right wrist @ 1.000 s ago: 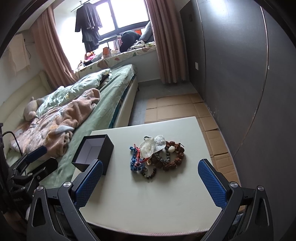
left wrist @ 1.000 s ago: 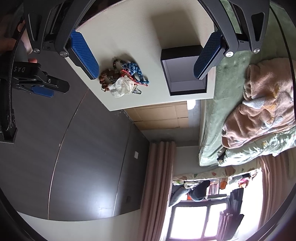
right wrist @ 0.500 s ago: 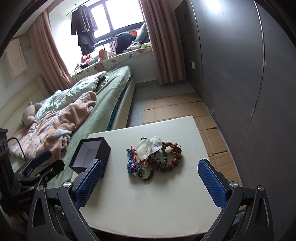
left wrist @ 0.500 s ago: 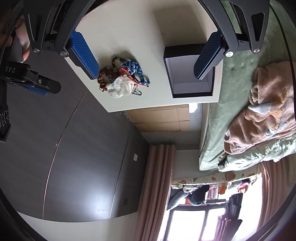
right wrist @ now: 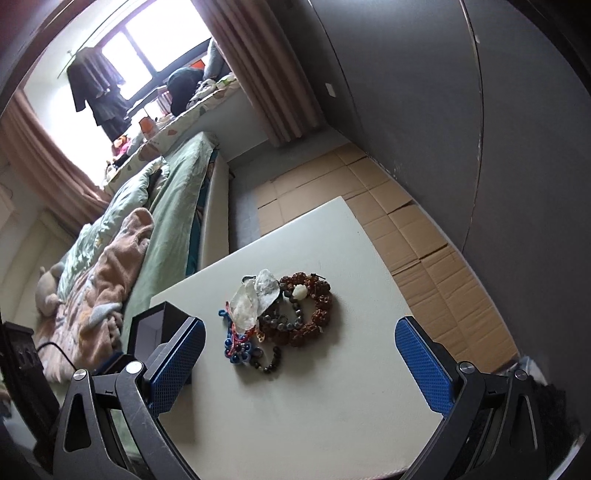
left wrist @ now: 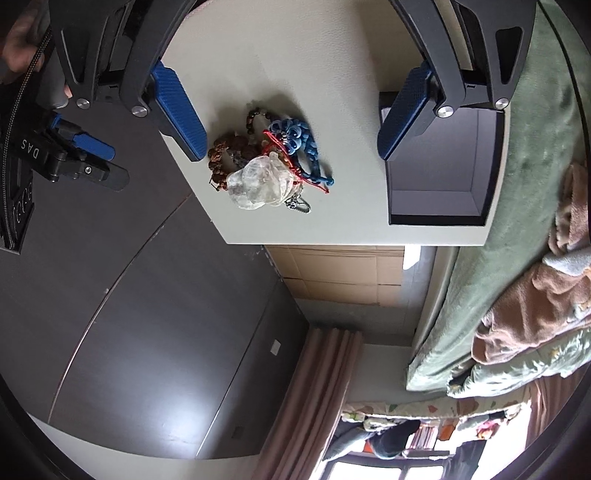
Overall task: Organize jewelry
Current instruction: 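Reach the left gripper into the jewelry pile and grasp the clear crystal pouch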
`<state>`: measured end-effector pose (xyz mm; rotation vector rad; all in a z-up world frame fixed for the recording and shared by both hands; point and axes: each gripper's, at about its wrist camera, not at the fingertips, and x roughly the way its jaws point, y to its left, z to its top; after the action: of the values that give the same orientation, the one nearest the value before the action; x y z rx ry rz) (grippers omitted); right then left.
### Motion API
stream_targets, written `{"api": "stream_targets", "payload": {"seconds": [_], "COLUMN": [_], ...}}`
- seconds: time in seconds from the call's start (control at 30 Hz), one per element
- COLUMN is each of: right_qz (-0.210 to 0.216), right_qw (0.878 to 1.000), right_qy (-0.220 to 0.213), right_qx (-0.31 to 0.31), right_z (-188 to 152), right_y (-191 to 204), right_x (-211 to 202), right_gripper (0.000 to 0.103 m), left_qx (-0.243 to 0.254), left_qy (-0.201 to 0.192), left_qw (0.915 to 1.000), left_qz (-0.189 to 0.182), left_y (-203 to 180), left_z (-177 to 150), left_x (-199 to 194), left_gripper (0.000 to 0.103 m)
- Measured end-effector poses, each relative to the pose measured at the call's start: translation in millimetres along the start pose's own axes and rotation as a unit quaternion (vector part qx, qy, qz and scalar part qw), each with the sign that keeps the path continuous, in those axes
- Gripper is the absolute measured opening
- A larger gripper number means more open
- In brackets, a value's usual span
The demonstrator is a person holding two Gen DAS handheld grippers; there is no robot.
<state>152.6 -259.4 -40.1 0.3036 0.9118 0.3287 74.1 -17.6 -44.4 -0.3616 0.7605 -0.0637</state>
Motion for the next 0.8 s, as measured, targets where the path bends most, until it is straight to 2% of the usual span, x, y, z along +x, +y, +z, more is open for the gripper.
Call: {"api": "stream_targets", "payload": {"seconds": [0.13, 0.27, 0.43, 0.6, 0.77, 0.8], "right_qz": [0.001, 0.037, 0.052, 0.057, 0.067, 0.067], "right_qw": [0.999, 0.994, 0.982, 0.968, 0.963, 0.964], "right_qy": [0.011, 0.041, 0.065, 0.066, 0.073, 0.071], "right_qx": [0.034, 0.096, 0.168, 0.234, 0.25, 0.249], "right_z": [1.3, 0.5, -5.5, -9.5, -5.0, -3.5], "right_y": [-2.0, -11.8, -24.4, -42.4, -50.1, -49.9], "right_x": [12.5, 32.9, 55.5, 67.8, 72.7, 72.2], "right_gripper": [0.103, 0.101, 0.087, 0.082, 0.082, 0.082], "left_qx": [-0.016, 0.002, 0.025, 0.062, 0.097, 0.101], "left_qy": [0.01, 0.017, 0.024, 0.036, 0.046, 0.045], "left_qw": [0.9998, 0.9998, 0.9993, 0.9971, 0.9934, 0.9929], "left_qz": [-0.002, 0.012, 0.016, 0.026, 0.04, 0.043], "left_y": [-2.2, -11.7, -26.1, -42.2, -53.4, -54.4], "left_z": [7.9, 13.9, 20.0, 18.7, 12.3, 11.6], "left_x": [16.8, 34.0, 57.7, 83.0, 99.2, 101.0], "left_gripper": [0.083, 0.083, 0.083, 0.083, 0.082, 0.076]}}
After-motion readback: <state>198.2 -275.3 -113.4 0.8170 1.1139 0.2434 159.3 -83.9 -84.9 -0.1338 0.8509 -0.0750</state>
